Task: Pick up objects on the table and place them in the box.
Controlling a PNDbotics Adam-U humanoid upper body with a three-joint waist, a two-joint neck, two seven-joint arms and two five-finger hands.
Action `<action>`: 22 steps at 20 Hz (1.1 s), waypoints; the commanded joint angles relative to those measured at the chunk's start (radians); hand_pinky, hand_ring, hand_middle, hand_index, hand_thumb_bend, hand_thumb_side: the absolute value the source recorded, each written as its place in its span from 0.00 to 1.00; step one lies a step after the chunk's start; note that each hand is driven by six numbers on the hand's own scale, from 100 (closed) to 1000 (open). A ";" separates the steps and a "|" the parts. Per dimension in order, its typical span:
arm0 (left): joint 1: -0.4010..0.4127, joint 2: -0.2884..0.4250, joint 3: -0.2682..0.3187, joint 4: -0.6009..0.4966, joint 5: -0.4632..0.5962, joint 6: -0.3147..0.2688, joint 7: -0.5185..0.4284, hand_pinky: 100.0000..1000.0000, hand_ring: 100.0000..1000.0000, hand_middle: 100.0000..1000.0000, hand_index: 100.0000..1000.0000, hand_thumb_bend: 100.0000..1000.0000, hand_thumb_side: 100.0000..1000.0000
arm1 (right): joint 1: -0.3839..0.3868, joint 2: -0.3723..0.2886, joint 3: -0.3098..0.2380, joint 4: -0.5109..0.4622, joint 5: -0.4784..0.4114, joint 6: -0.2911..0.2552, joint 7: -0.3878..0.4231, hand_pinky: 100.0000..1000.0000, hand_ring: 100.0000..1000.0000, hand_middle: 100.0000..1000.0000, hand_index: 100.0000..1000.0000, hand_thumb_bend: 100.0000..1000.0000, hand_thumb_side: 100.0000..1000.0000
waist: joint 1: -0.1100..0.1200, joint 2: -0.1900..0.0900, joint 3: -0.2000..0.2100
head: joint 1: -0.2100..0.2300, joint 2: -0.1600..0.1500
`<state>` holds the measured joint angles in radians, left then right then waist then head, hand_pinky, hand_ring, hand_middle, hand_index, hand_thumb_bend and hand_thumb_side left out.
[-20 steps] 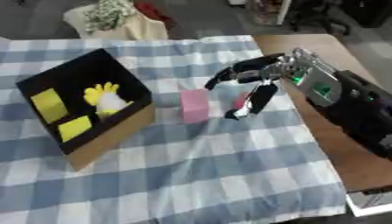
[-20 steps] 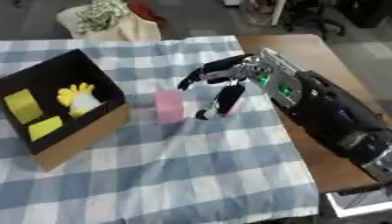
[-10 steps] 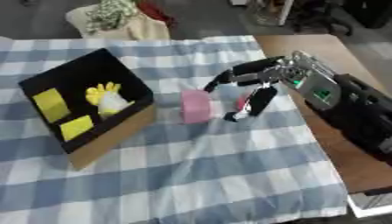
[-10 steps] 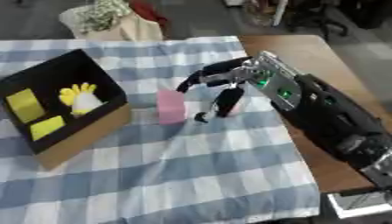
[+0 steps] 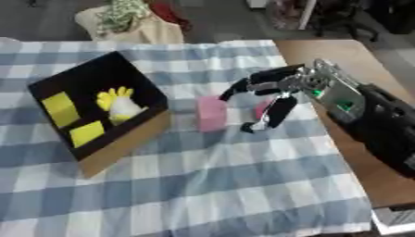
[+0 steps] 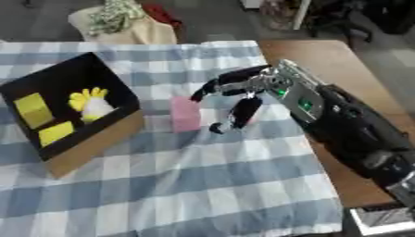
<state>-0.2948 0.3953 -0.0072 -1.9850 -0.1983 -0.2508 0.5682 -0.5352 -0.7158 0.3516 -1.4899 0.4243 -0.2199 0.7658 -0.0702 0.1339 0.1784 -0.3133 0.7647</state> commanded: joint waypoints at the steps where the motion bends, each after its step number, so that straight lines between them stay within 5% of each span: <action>1: -0.006 0.028 0.004 -0.015 -0.002 0.004 -0.001 0.73 0.89 0.81 0.77 0.48 0.52 | -0.009 -0.015 -0.017 0.000 0.005 -0.001 0.005 1.00 1.00 0.90 1.00 0.16 0.34 | -0.012 -0.027 -0.002 | 0.003 0.005; 22: -0.007 0.023 0.001 -0.015 0.004 0.005 -0.007 0.73 0.90 0.81 0.78 0.48 0.52 | -0.012 0.027 -0.021 0.014 0.007 0.018 0.022 1.00 1.00 0.89 1.00 0.11 0.30 | -0.011 -0.025 -0.006 | -0.002 0.005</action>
<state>-0.2938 0.3953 -0.0078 -1.9850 -0.1943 -0.2463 0.5637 -0.5292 -0.6721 0.3456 -1.4720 0.4263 -0.2033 0.7892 -0.0702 0.1339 0.1737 -0.3178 0.7647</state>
